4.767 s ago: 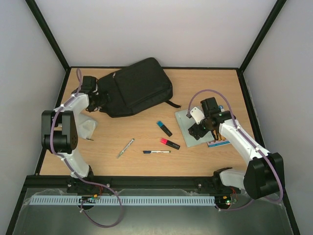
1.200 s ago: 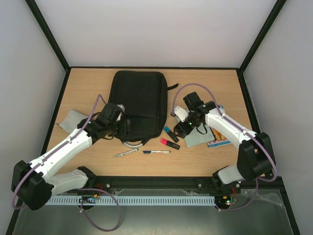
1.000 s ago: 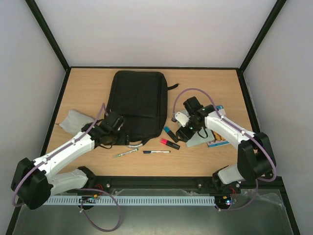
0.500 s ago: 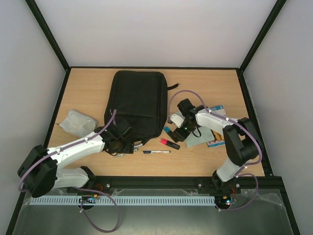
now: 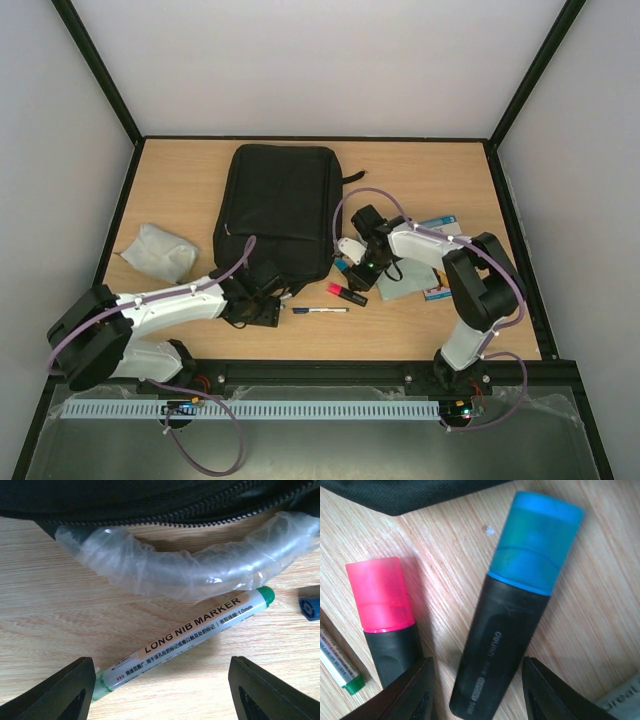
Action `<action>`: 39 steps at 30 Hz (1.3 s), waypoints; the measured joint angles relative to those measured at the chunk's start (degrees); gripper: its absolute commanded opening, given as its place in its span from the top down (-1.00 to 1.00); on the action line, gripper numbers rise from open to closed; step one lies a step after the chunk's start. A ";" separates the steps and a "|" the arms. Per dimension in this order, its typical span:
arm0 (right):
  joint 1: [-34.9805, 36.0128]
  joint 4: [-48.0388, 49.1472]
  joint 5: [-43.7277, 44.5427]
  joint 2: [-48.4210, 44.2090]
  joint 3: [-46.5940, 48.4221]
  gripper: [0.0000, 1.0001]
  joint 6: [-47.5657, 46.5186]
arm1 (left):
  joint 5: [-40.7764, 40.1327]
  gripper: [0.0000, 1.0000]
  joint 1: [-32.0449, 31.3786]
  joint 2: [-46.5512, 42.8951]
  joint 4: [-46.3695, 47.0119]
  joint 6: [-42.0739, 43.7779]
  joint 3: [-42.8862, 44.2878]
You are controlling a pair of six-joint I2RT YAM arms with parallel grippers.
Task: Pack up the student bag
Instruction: Move the stationery to the center of the board.
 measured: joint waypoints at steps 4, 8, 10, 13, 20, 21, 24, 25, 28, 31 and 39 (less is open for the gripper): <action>1.62 -0.17 -0.02 0.61 0.26 0.13 -0.46 | -0.11 -0.52 -0.63 0.09 0.74 -0.66 -0.07; 4.59 -0.44 0.48 0.61 0.22 0.22 -0.61 | -0.63 -0.53 -0.66 -0.28 0.81 -1.07 -0.07; 6.23 -0.46 0.96 0.59 0.11 0.27 -0.63 | -1.03 -0.54 -0.68 -0.74 0.81 -1.14 -0.07; 8.09 -0.42 1.88 0.35 -0.24 0.30 -0.52 | -1.57 -0.55 -0.68 -1.44 0.81 -1.29 -0.07; 12.44 -0.70 3.08 -1.38 -2.05 0.32 -0.48 | -3.28 -0.55 -0.68 -2.78 0.79 -1.77 0.35; 12.90 -1.03 2.97 -1.64 -2.27 0.30 -0.57 | -3.52 -0.55 -0.68 -2.86 0.79 -1.79 0.46; 13.46 -2.86 1.53 -1.99 -2.40 0.17 -1.22 | -3.98 -0.55 -0.68 -2.86 0.70 -1.77 1.36; 13.53 -3.63 1.14 -2.23 -2.40 0.13 -1.40 | -4.17 -0.55 -0.68 -2.78 0.48 -1.73 2.34; 13.55 -5.07 1.42 -3.32 -2.29 -0.06 -1.27 | -4.44 -0.59 -0.68 -2.05 0.13 -1.18 5.35; 13.16 -6.45 2.34 -4.92 -1.40 -0.22 -0.96 | -4.83 -0.63 -0.68 -0.55 0.07 -0.55 9.77; 4.94 -10.36 2.60 -15.52 1.14 -0.39 -1.33 | -5.20 -0.69 -1.53 3.72 2.25 1.51 23.52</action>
